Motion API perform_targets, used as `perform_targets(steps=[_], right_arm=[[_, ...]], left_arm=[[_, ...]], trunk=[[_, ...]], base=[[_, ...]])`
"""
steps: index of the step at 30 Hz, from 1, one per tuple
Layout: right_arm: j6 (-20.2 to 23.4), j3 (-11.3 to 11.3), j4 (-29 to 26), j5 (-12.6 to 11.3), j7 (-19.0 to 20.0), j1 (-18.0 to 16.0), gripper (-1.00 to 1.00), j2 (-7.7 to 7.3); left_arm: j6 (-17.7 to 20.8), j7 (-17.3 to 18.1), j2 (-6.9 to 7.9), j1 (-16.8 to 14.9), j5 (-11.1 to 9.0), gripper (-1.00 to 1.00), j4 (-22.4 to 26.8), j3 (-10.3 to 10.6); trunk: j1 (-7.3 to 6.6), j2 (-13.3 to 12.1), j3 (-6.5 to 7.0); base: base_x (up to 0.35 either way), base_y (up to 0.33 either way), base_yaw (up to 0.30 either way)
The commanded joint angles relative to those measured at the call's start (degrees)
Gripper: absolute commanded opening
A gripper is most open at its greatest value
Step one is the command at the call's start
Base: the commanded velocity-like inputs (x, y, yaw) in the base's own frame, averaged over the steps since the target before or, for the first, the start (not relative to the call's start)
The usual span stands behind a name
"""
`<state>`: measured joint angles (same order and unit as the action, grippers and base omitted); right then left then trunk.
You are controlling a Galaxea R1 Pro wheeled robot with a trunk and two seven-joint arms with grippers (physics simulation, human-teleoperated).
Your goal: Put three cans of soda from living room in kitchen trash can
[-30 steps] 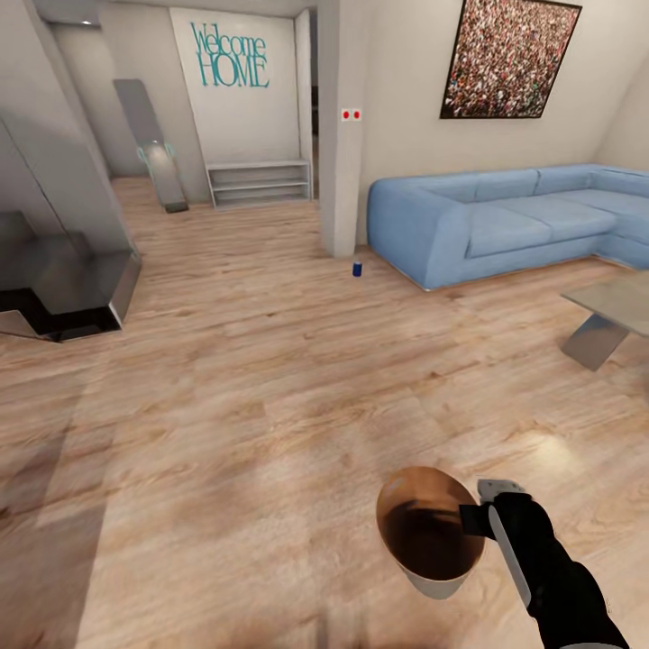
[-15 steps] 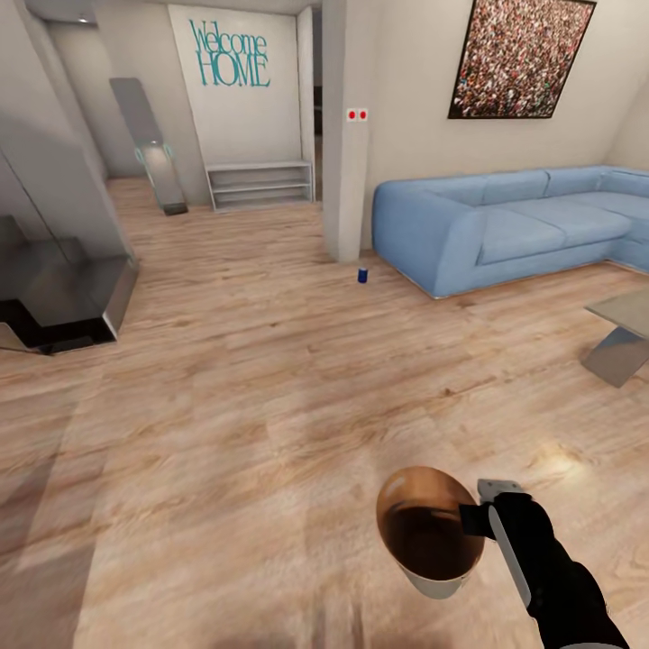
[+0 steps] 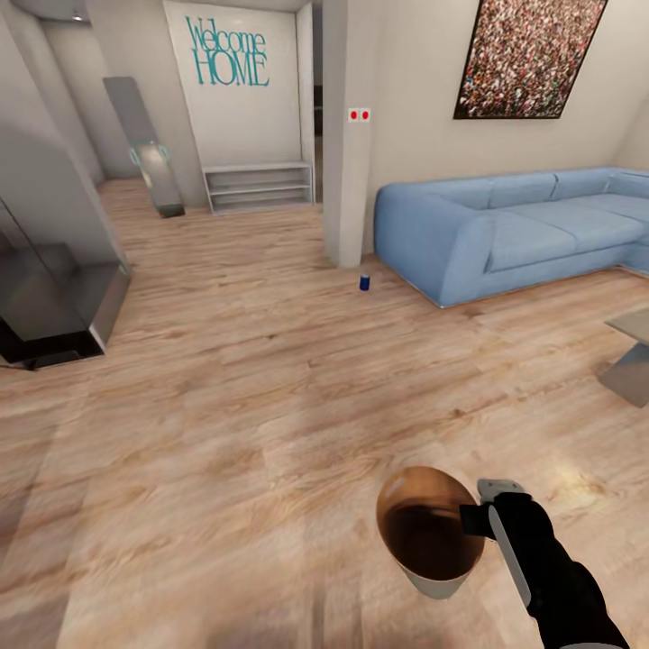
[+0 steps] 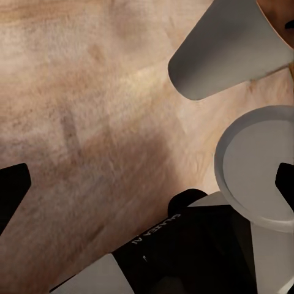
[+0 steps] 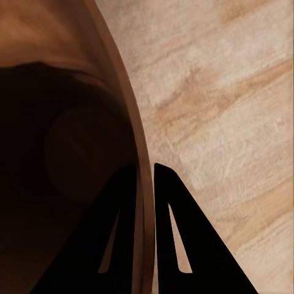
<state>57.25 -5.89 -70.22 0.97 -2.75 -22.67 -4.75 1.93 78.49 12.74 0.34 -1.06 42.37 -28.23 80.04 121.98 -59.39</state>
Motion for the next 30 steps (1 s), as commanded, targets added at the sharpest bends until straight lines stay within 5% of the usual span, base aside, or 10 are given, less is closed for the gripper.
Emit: perform_targets(steps=[1, 30], right_arm=[[0.0, 0.0, 0.0, -0.6, 0.3, 0.0, -1.0, 0.01], [0.0, 0.0, 0.5, -0.6, 0.3, 0.0, -1.0, 0.18]], left_arm=[[0.0, 0.0, 0.0, 0.0, 0.0, 1.0, 0.0, 0.0], [0.0, 0.0, 0.0, 0.0, 0.0, 1.0, 0.0, 0.0]], trunk=[[0.0, 0.0, 0.01], [0.0, 0.0, 0.01]], base=[[0.342, 0.0, 0.0], [0.342, 0.067, 0.0]])
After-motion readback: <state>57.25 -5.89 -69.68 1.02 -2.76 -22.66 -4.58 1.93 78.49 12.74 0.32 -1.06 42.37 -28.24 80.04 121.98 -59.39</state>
